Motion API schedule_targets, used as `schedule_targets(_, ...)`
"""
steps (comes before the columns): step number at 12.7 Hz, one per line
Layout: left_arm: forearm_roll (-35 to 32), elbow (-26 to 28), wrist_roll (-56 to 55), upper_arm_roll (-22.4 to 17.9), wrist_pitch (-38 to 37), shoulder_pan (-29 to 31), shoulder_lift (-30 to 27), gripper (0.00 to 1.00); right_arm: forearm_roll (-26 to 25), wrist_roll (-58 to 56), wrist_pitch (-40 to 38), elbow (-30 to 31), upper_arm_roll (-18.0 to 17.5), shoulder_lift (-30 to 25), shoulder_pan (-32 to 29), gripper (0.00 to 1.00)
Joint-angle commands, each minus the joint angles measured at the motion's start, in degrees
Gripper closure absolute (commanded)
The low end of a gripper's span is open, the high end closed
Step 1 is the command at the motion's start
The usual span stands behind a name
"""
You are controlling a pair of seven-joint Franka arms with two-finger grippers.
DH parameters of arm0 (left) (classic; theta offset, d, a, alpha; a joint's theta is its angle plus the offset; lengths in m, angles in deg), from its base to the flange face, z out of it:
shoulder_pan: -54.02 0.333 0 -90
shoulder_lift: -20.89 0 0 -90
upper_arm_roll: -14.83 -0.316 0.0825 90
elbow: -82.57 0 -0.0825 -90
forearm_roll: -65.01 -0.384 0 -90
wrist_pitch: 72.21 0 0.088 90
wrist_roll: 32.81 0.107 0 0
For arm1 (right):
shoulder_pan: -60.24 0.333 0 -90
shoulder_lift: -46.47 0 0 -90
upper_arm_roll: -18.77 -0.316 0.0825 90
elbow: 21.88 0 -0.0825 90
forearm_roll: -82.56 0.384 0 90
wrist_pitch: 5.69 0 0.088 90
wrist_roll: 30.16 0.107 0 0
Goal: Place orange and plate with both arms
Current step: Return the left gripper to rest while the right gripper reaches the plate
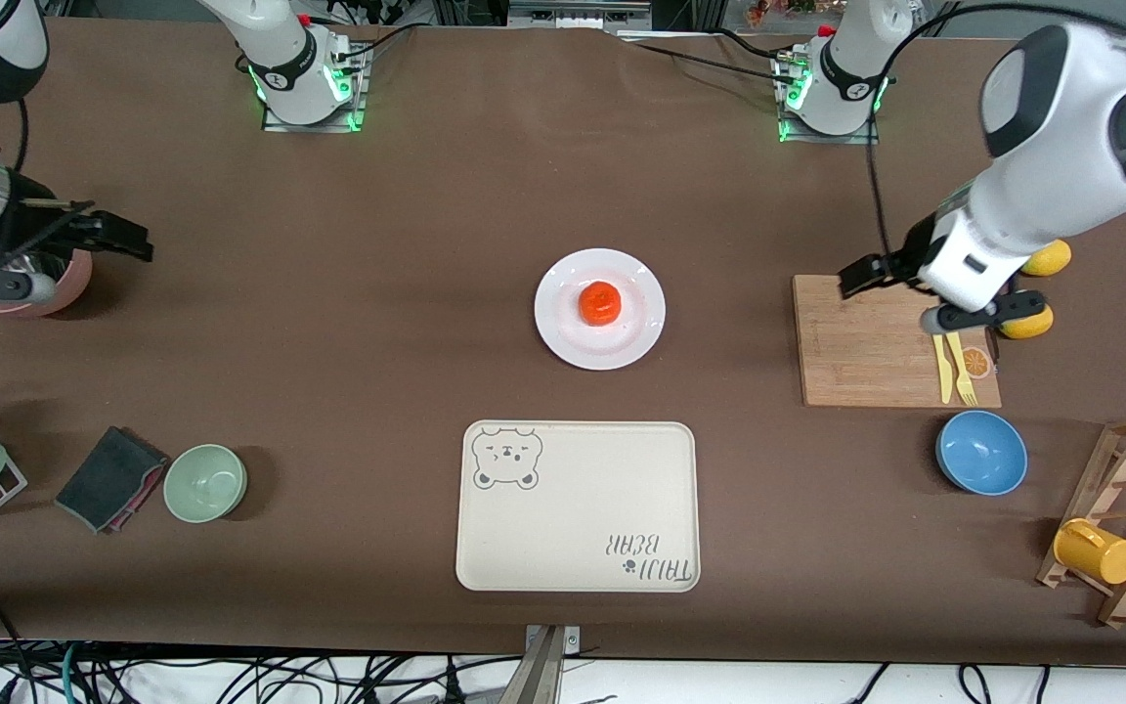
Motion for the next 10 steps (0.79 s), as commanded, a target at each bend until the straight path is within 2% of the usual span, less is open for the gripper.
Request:
schedule_targets(1, -5.5, -0.5, 8.9, 0.1, -4.1, 2.0, -4.5, 0.0, 6.4, -1.1, -1.7, -0.1, -0.7, 4.8, 2.0, 0.0)
schedule_targets(4, -6.9, -6.6, 11.3, -0.5, -9.5, 2.9, -4.5, 0.0, 15.5, -0.6, 2.3, 1.7, -0.9, 9.5, 4.4, 0.0)
schedule_targets(9, -6.8, -12.0, 10.6, -0.8, -10.2, 3.0, -1.6, 0.0, 25.3, -1.4, 24.8, 20.0, -8.0, 8.7, 5.2, 0.0)
schedule_targets(10, -6.7, -15.3, 10.3, -0.9, -10.3, 2.9, 0.1, 0.0, 27.2, -1.6, 29.2, 22.8, -10.2, 8.9, 5.2, 0.0)
